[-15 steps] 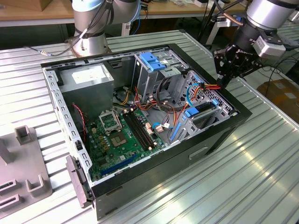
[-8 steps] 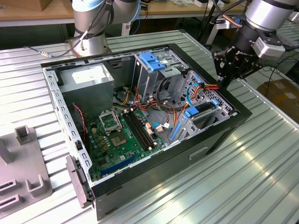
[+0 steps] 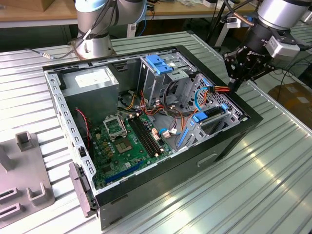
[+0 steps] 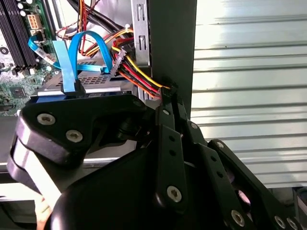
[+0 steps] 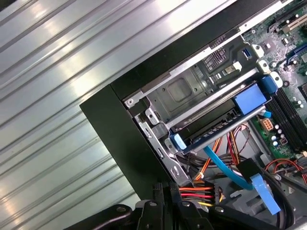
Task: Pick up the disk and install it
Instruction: 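Insert the first disk wire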
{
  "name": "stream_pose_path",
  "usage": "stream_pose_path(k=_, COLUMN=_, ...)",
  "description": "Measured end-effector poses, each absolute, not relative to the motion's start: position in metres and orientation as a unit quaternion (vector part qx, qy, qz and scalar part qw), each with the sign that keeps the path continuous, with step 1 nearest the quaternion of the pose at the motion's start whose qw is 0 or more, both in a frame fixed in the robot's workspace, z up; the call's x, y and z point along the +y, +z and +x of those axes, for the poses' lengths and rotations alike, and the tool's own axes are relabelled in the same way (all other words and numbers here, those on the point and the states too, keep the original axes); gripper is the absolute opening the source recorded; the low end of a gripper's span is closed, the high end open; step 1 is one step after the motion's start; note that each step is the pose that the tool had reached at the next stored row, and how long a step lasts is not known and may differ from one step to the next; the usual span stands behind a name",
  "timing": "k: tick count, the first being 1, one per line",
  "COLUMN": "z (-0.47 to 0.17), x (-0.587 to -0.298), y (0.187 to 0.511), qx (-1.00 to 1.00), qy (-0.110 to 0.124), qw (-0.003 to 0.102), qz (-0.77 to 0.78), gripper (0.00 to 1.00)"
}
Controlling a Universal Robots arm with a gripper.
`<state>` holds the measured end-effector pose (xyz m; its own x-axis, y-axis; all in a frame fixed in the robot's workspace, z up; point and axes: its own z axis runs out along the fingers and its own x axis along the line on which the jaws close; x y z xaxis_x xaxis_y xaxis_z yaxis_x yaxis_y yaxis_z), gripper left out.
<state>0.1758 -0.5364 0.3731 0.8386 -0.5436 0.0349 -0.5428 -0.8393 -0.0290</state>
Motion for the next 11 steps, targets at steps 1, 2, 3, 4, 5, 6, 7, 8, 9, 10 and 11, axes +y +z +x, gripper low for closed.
stream_pose_path(k=1, z=0.1757, x=-0.5364, y=0.3730, qx=0.285, qy=-0.021, qw=0.009, qz=-0.958, gripper=0.16)
stream_pose_path(k=2, z=0.1757, x=-0.5364, y=0.3730, qx=0.289, qy=-0.021, qw=0.009, qz=-0.957, gripper=0.16)
stream_pose_path(k=3, z=0.1757, x=-0.5364, y=0.3728, qx=0.295, qy=-0.021, qw=0.009, qz=-0.955, gripper=0.16)
stream_pose_path(k=4, z=0.1756, x=-0.5364, y=0.3728, qx=0.300, qy=-0.021, qw=0.009, qz=-0.954, gripper=0.16)
stream_pose_path(k=5, z=0.1756, x=-0.5364, y=0.3726, qx=0.307, qy=-0.021, qw=0.008, qz=-0.952, gripper=0.16)
stream_pose_path(k=6, z=0.1757, x=-0.5364, y=0.3725, qx=0.311, qy=-0.021, qw=0.008, qz=-0.950, gripper=0.16)
stream_pose_path(k=7, z=0.1757, x=-0.5364, y=0.3722, qx=0.322, qy=-0.021, qw=0.008, qz=-0.947, gripper=0.16)
stream_pose_path(k=8, z=0.1755, x=-0.5364, y=0.3720, qx=0.331, qy=-0.021, qw=0.008, qz=-0.943, gripper=0.16)
stream_pose_path(k=9, z=0.1752, x=-0.5364, y=0.3718, qx=0.335, qy=-0.021, qw=0.008, qz=-0.942, gripper=0.16)
stream_pose_path(k=10, z=0.1741, x=-0.5363, y=0.3719, qx=0.337, qy=-0.021, qw=0.008, qz=-0.941, gripper=0.16)
stream_pose_path(k=11, z=0.1712, x=-0.5364, y=0.3718, qx=0.337, qy=-0.021, qw=0.008, qz=-0.941, gripper=0.16)
